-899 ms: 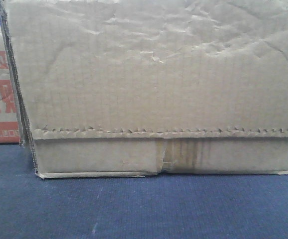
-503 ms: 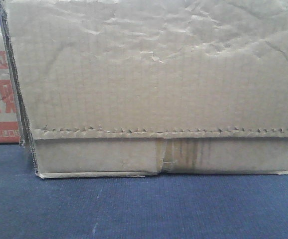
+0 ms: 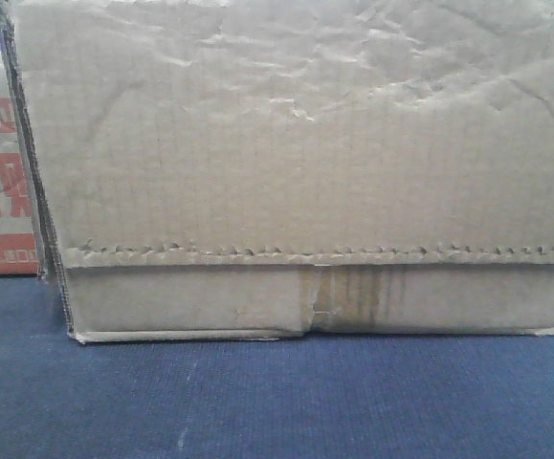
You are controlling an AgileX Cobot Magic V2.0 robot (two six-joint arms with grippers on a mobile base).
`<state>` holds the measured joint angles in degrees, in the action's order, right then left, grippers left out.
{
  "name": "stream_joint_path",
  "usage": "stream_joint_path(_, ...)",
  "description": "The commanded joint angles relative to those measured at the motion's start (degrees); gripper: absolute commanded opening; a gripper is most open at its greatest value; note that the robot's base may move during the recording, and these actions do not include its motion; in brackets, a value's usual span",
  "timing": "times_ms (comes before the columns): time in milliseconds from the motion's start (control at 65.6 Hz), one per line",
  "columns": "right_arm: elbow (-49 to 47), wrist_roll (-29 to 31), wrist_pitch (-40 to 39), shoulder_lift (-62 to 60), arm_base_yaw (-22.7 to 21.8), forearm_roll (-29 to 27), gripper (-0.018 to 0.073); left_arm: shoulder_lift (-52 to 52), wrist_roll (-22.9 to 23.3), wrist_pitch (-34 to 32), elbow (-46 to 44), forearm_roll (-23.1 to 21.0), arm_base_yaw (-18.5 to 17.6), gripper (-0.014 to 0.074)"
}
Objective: Stack two boxes on right shelf middle
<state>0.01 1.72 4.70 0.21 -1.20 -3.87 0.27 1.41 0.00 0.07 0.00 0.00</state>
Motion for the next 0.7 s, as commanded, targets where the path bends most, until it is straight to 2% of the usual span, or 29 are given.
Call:
stream_joint_path(0,-0.01,0.15,-2.8,-0.21,-0.38,0.33,-0.0162,-0.27,-0.34,-1.71,-0.07,0.0,0.06,-0.0111)
stream_joint_path(91,-0.01,0.15,-5.18,-0.21,-0.38,0.33,-0.0162,-0.27,-0.34,-4.68,-0.07,0.0,0.06,-0.0111)
stream_joint_path(183,-0.19,0.15,-8.15,-0.21,-0.38,0.33,-0.0162,-0.27,-0.34,-11.58,-0.07,0.0,0.06,-0.0111)
stream_joint_path(259,-4.33,0.15,-7.74,-0.21,-0.38,0.33,-0.0162,-0.27,-0.34,-12.65,-2.17,0.0,0.06,-0.0111)
stream_joint_path(350,-12.27,0.15,-4.7,-0.21,-0.38,0.46,-0.0162,-0.27,-0.34,-8.06,-9.71,0.45,0.06,-0.0111)
stream_joint_path(457,-22.8,0.15,0.25,0.83,-0.38,0.57,-0.0162,1.43,-0.34,1.3,-20.59,0.72,0.06,-0.0111)
stream_joint_path(625,-37.12,0.27,9.35,11.43,-0.38,0.66,-0.0154,10.52,-0.34,15.8,-36.34,0.72,0.06,-0.0111)
stream_joint_path(686,-41.83,0.27,11.25,16.62,-0.38,0.66,-0.0108,14.97,-0.34,19.89,-40.85,0.72,0.06,-0.0106)
